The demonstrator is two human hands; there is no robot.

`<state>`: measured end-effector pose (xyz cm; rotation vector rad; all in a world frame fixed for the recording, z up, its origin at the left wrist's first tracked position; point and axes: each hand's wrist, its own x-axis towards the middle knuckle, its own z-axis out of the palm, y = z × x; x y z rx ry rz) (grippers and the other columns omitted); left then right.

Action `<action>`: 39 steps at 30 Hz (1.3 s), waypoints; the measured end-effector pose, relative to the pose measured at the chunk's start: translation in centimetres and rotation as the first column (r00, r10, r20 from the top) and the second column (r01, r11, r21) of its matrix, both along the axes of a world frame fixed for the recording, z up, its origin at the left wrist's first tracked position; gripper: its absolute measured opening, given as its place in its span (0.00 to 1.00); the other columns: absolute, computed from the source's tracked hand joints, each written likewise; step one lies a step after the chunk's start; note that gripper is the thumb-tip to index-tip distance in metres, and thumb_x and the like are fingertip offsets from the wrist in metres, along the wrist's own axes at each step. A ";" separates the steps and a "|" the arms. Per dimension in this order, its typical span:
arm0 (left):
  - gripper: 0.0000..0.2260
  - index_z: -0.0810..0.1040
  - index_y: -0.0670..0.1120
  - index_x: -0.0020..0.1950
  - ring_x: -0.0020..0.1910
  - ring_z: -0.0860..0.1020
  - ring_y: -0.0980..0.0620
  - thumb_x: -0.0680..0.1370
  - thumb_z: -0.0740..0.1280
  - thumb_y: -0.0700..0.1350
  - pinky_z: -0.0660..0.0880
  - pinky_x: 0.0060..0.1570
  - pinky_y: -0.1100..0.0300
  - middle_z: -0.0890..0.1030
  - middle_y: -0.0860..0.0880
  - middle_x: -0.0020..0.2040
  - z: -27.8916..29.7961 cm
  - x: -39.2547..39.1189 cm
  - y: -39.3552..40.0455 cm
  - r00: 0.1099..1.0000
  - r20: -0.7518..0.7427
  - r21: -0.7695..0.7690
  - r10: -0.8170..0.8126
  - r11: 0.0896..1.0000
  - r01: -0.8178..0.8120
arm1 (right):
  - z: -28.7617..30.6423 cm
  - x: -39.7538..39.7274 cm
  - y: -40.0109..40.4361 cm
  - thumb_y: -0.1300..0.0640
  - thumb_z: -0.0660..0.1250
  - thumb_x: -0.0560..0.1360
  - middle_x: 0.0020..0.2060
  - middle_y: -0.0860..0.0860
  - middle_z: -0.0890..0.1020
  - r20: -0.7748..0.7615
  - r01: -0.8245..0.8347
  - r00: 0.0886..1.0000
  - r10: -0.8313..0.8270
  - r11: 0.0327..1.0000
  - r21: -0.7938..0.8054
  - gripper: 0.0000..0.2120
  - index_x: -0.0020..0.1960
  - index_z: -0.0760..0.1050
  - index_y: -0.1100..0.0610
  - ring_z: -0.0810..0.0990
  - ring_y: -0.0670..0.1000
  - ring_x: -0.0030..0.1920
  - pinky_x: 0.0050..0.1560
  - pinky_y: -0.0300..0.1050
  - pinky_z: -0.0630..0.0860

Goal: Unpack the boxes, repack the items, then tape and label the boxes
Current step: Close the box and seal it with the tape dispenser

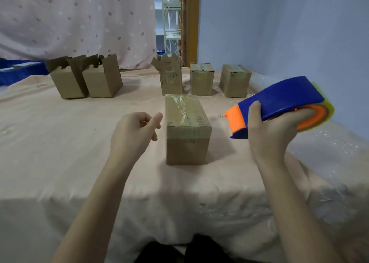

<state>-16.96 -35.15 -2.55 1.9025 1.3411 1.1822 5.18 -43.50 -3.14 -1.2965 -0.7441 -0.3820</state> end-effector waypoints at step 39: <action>0.15 0.71 0.46 0.38 0.25 0.70 0.59 0.83 0.56 0.49 0.65 0.22 0.69 0.74 0.51 0.33 -3.0 2.6 -0.6 0.968 0.247 -0.230 -0.047 0.967 0.106 | 0.1 -1.6 2.7 0.52 0.66 0.75 0.45 0.50 0.72 0.092 0.091 0.995 -0.048 0.832 -0.547 0.26 0.64 0.58 0.64 0.72 0.49 0.39 0.39 0.38 0.63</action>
